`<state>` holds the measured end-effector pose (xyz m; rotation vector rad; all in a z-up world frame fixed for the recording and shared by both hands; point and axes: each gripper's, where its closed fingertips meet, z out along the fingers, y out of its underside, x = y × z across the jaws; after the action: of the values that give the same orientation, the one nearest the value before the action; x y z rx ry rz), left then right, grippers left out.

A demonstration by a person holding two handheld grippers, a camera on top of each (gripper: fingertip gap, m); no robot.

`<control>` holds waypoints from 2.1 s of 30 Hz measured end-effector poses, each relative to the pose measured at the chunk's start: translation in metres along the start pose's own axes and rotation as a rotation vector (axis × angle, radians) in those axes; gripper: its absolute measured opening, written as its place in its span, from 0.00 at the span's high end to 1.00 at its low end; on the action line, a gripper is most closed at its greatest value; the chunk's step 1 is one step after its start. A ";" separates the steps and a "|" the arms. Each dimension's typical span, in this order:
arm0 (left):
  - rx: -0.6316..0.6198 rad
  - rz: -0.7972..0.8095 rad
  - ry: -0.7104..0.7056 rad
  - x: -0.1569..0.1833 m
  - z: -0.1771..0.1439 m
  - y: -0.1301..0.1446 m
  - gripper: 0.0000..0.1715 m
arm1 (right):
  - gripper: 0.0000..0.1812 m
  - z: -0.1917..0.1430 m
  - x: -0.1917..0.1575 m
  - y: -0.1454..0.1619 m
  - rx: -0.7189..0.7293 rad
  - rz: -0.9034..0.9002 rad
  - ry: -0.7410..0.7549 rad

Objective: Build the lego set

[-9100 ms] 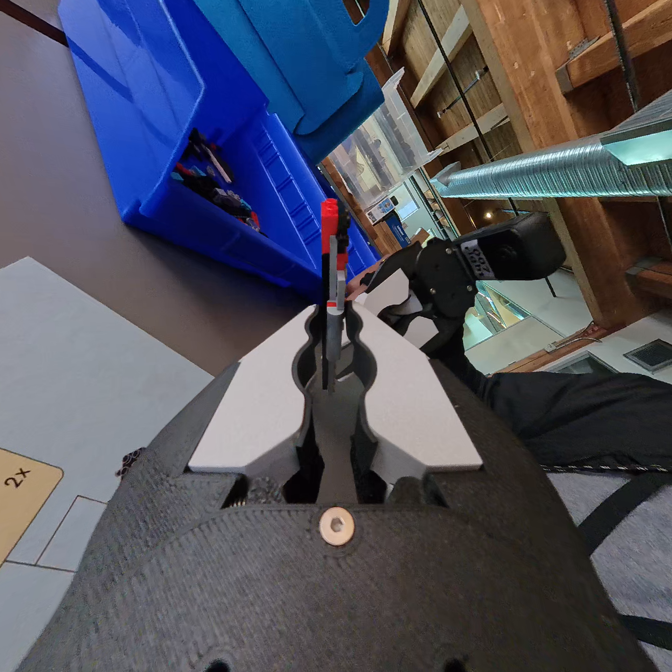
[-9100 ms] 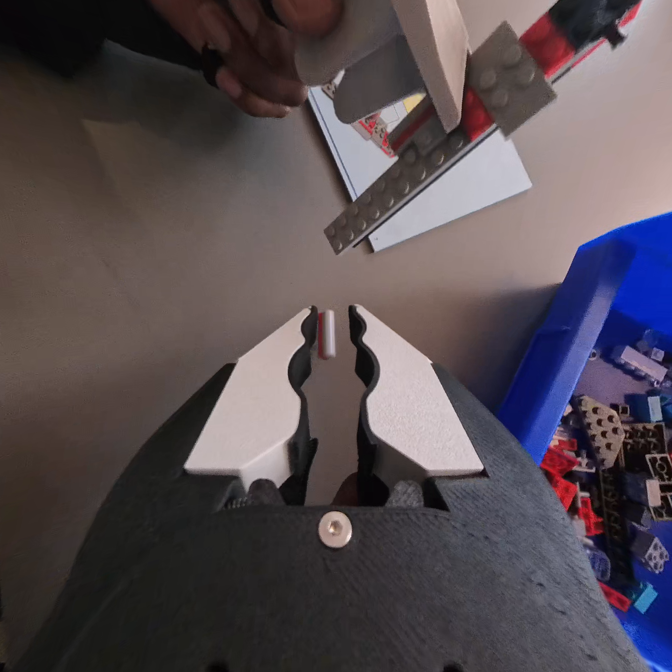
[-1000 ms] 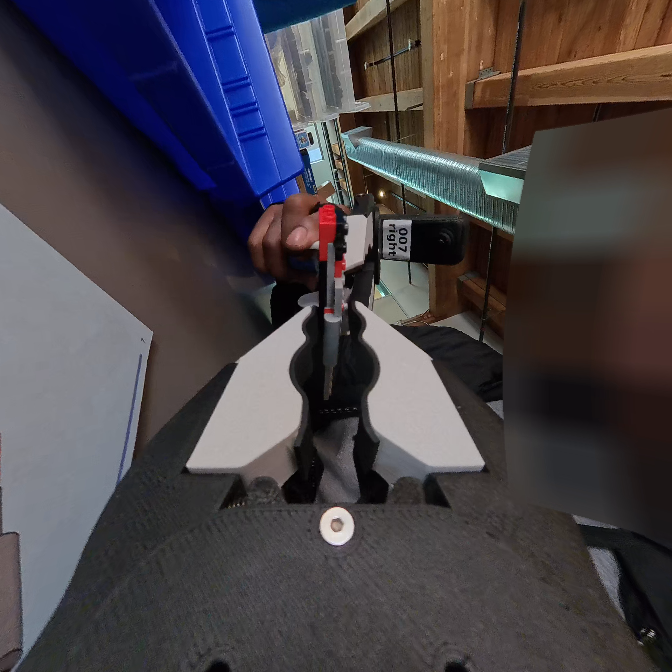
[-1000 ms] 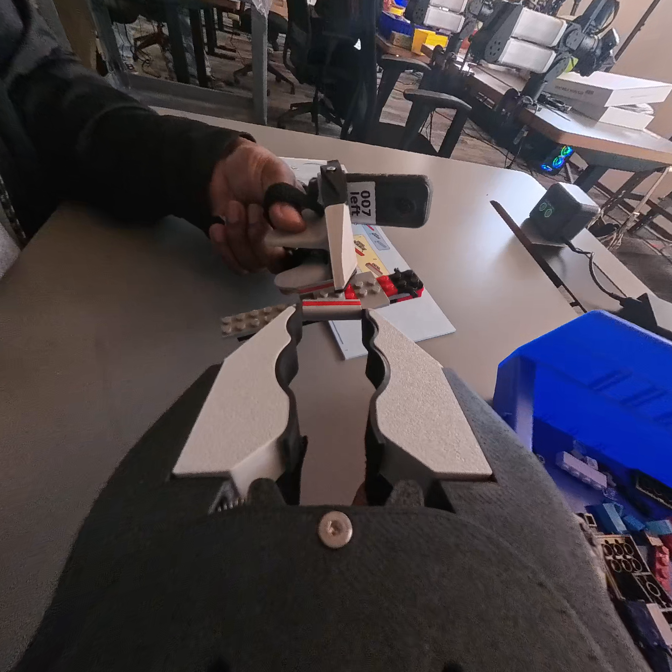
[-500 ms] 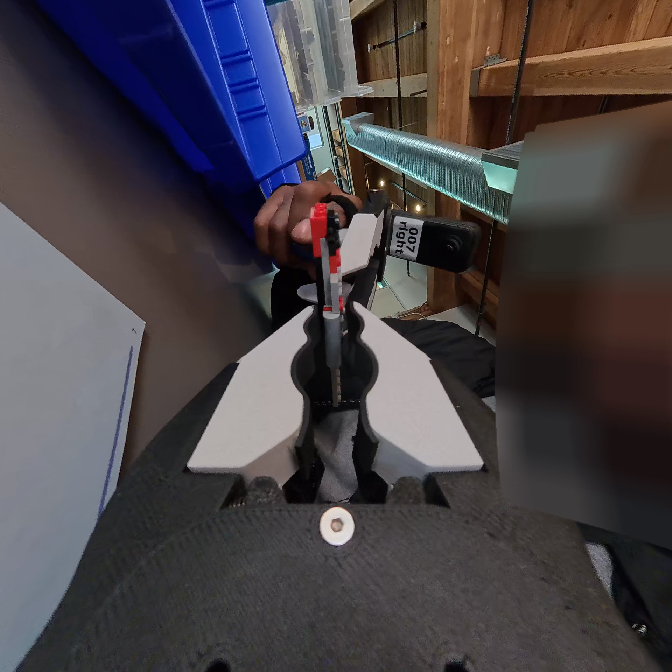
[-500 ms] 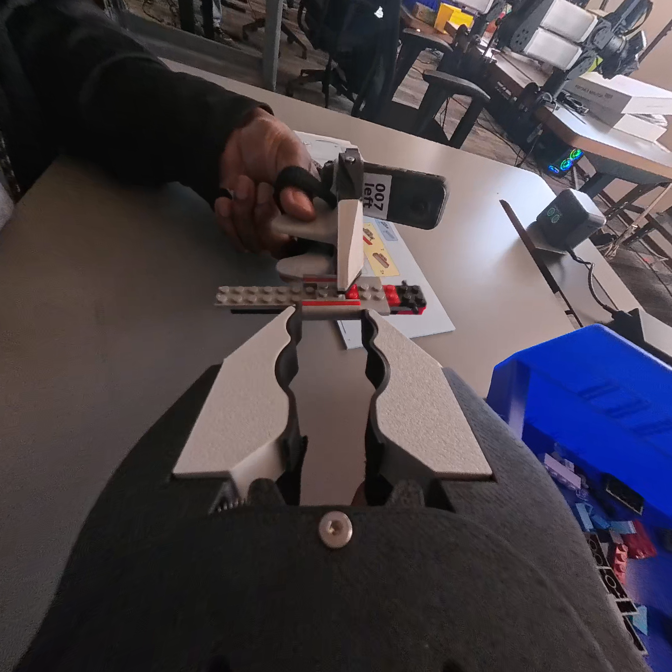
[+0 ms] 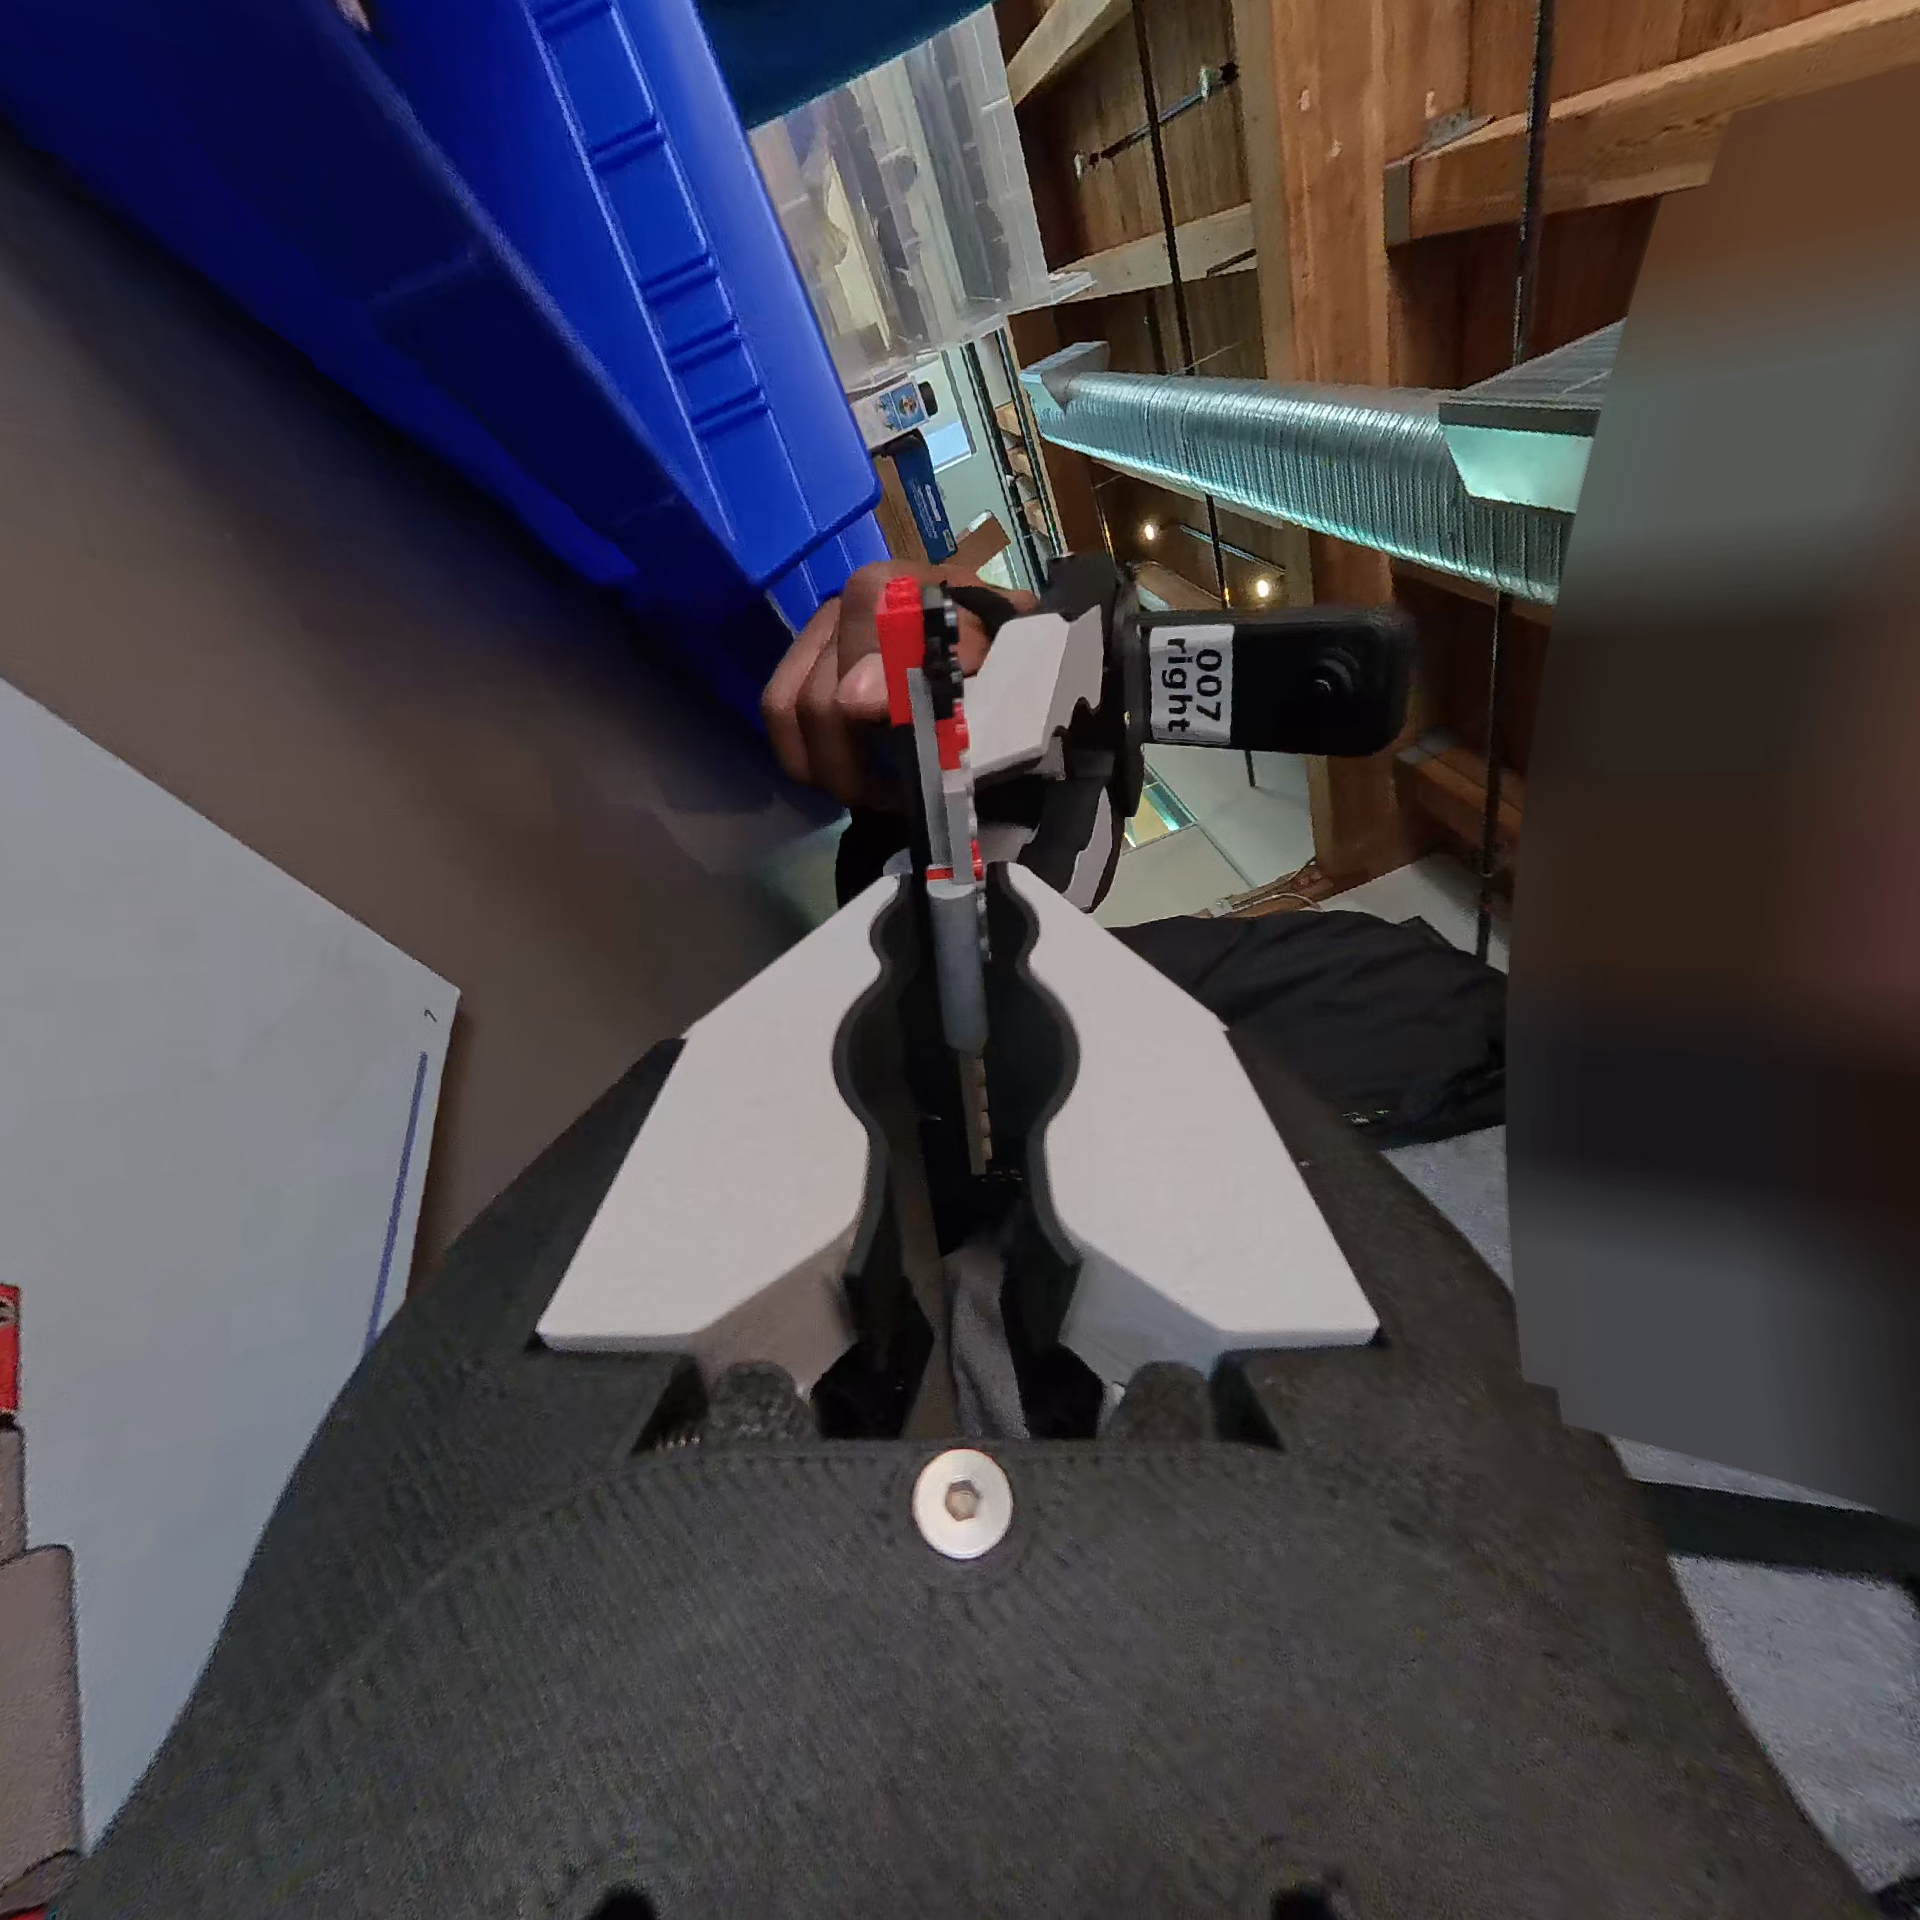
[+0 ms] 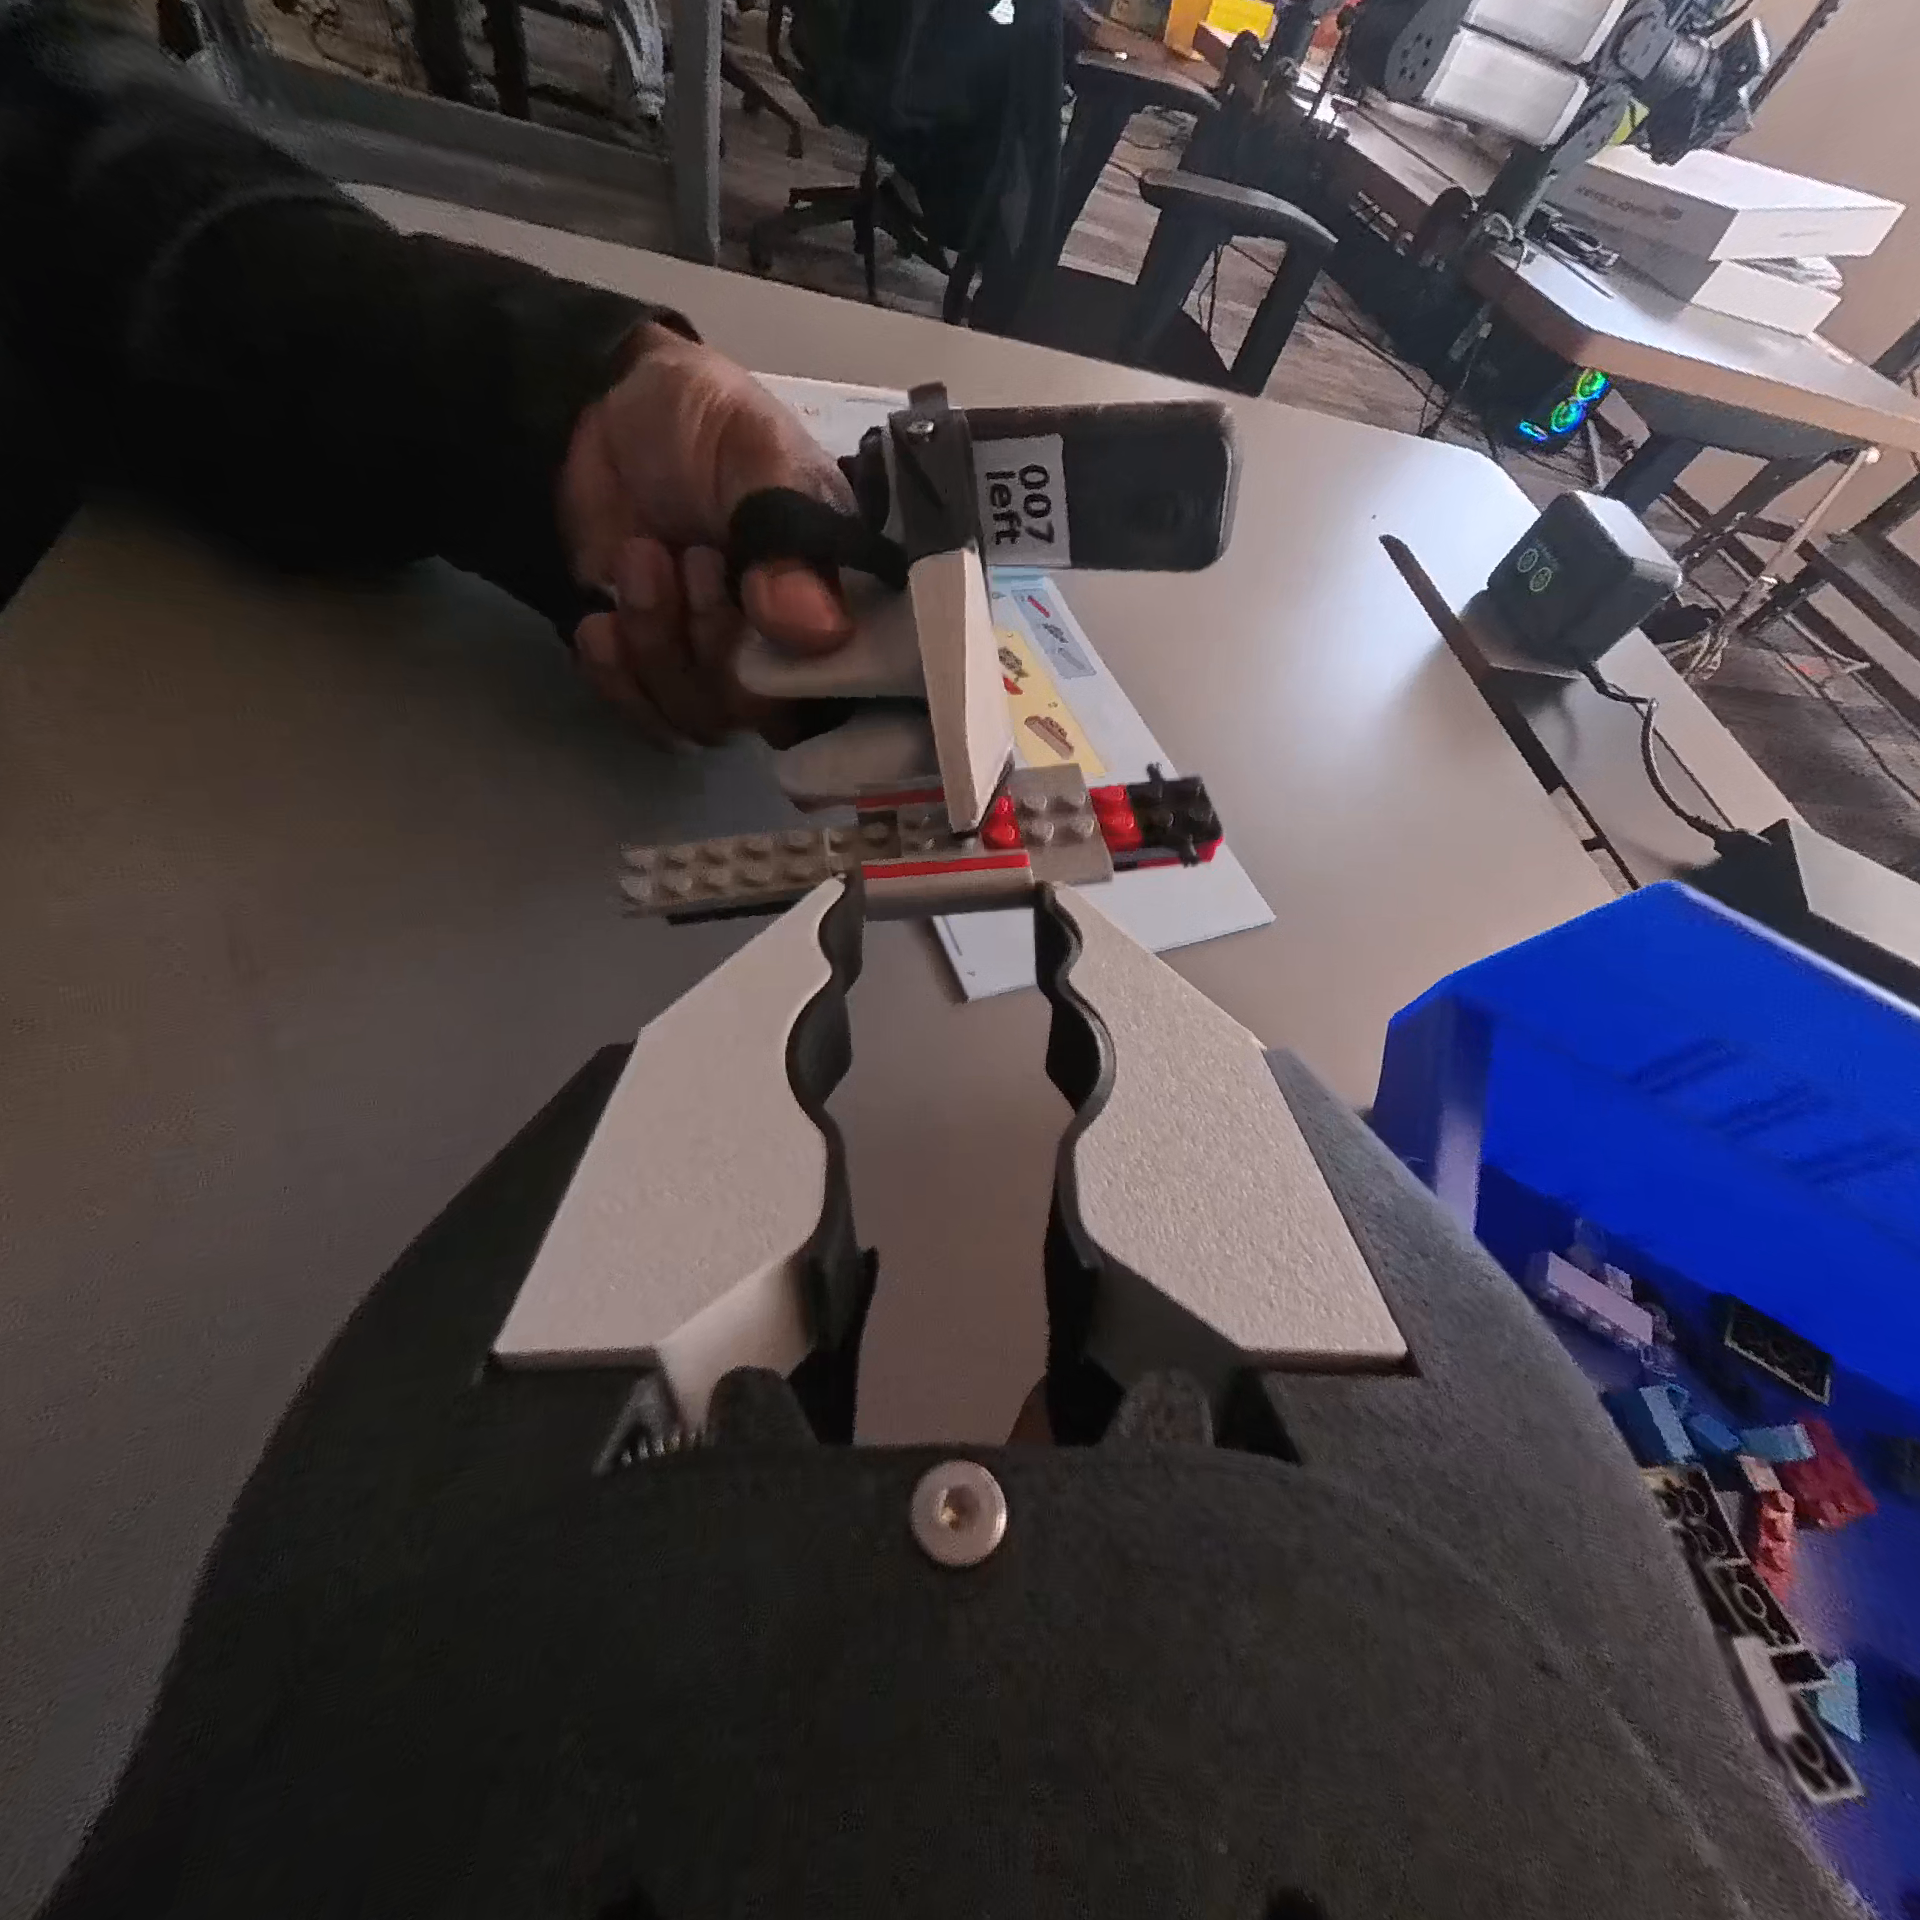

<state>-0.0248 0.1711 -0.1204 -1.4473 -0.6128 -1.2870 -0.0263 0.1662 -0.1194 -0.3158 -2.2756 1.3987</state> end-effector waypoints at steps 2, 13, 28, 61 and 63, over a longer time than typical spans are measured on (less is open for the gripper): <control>0.016 0.047 0.001 0.003 0.000 -0.004 0.94 | 0.80 -0.001 0.003 -0.002 0.014 0.034 0.009; 0.063 0.246 -0.043 0.013 -0.004 -0.016 0.93 | 0.79 0.002 0.015 -0.015 0.162 0.490 -0.070; 0.102 0.313 -0.002 0.023 -0.005 -0.021 0.93 | 0.92 0.012 0.013 -0.024 0.321 0.785 -0.186; 0.144 0.333 -0.039 0.021 -0.012 -0.032 0.94 | 0.92 0.013 0.025 -0.022 0.387 0.862 -0.111; 0.144 0.351 -0.043 0.022 -0.012 -0.031 0.94 | 0.92 0.012 0.025 -0.023 0.394 0.864 -0.118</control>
<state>-0.0506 0.1644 -0.0904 -1.3929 -0.4453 -0.9219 -0.0531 0.1563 -0.0970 -1.2000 -1.9337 2.2714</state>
